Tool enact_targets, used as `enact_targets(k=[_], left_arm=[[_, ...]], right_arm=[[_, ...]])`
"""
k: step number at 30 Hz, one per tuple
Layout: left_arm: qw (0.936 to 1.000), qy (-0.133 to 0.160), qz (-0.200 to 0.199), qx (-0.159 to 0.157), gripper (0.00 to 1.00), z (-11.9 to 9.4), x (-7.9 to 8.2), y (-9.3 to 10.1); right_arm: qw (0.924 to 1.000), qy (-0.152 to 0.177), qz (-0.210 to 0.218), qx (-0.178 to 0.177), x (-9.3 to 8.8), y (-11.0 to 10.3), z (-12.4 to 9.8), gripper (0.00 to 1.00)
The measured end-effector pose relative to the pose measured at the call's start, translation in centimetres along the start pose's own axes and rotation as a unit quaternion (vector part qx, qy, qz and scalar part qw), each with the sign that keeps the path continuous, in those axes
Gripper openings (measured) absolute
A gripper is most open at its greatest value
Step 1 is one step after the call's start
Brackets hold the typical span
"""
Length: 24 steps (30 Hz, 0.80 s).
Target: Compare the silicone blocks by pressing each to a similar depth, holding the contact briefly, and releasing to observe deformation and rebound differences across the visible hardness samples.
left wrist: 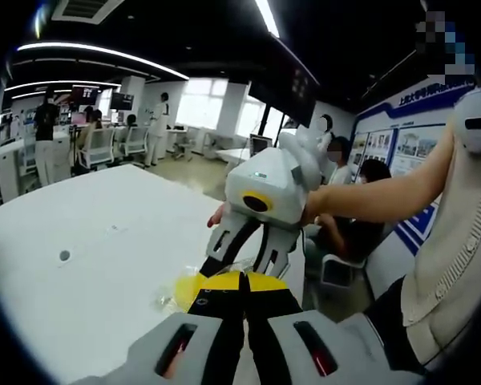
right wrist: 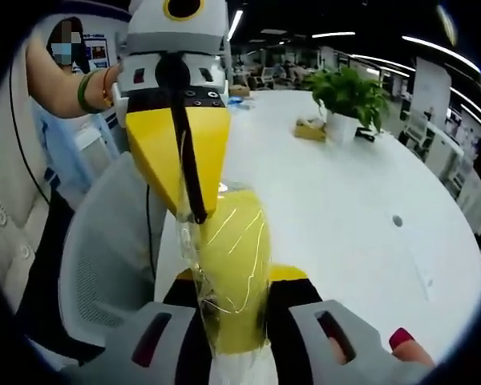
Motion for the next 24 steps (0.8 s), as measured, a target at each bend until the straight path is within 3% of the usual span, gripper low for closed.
enact_targets(k=[24], left_arm=[[1.0,-0.001,-0.005,0.001,0.0,-0.21,-0.32,-0.11]], right_arm=[[0.9999,-0.002,-0.013,-0.001,-0.14,0.02,0.39,0.26]])
Point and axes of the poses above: the point that each gripper's makers call its tool centre point, and the gripper's own axes: z roughly forward along the fingers, y roughly to its right, x roughly out of its top, the point moved 3 cm from there along -z, roughly backward along the fingers, and after that the axes turned 11 degrees about y, right-handed, at the moved point
